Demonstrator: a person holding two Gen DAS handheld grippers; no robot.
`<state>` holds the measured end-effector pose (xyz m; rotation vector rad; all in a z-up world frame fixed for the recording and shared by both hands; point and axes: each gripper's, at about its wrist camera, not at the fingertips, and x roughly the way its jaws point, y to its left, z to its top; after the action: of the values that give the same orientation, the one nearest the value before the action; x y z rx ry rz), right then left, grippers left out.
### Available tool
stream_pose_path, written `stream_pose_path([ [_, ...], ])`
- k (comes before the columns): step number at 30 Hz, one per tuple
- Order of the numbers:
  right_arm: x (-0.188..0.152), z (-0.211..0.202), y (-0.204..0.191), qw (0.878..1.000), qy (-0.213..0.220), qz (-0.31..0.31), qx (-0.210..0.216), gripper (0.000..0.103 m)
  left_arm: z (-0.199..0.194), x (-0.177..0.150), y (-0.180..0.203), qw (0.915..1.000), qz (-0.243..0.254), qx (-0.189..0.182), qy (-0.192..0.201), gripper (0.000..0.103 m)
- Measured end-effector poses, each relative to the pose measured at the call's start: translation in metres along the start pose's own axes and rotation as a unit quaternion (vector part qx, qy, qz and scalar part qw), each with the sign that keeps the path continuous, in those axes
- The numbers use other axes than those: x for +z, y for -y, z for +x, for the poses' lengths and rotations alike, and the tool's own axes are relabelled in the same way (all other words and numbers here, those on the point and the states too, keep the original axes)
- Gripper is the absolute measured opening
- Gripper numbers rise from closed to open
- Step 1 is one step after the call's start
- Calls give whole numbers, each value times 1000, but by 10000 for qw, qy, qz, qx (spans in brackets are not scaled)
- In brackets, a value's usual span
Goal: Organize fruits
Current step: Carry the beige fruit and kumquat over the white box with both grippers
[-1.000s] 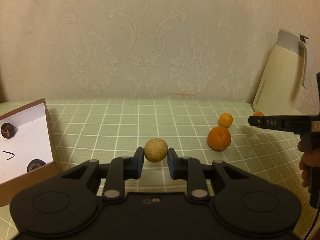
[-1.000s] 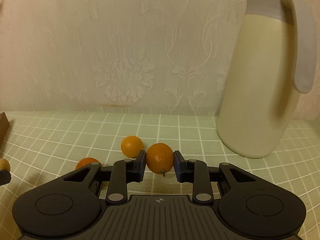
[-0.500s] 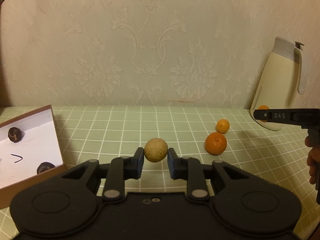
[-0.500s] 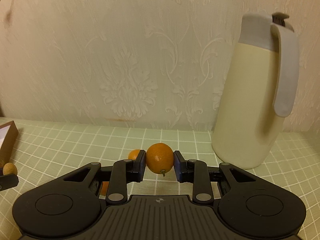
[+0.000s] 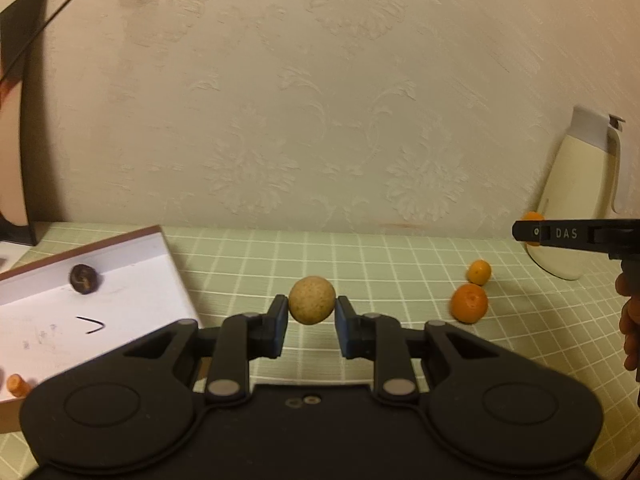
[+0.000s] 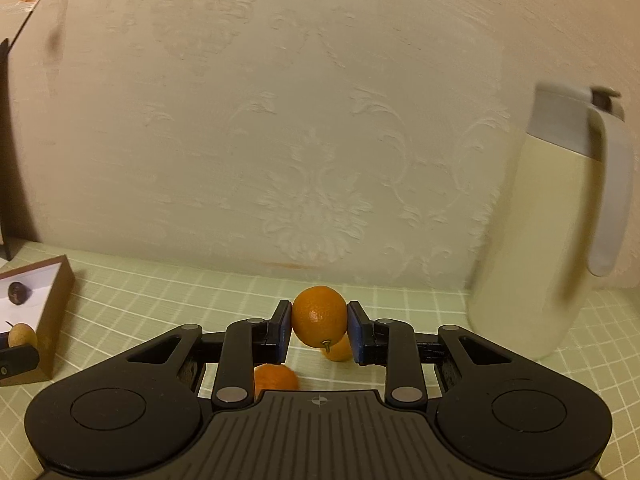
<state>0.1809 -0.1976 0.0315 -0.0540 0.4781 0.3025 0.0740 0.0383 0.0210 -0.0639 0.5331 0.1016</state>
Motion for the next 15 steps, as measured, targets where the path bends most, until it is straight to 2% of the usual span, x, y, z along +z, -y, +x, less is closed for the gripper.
stream_pose_path([
  [15, 10, 6, -55, 9989, 76, -193, 420, 30, -28, -1, -56, 9983, -251, 514, 132, 15],
])
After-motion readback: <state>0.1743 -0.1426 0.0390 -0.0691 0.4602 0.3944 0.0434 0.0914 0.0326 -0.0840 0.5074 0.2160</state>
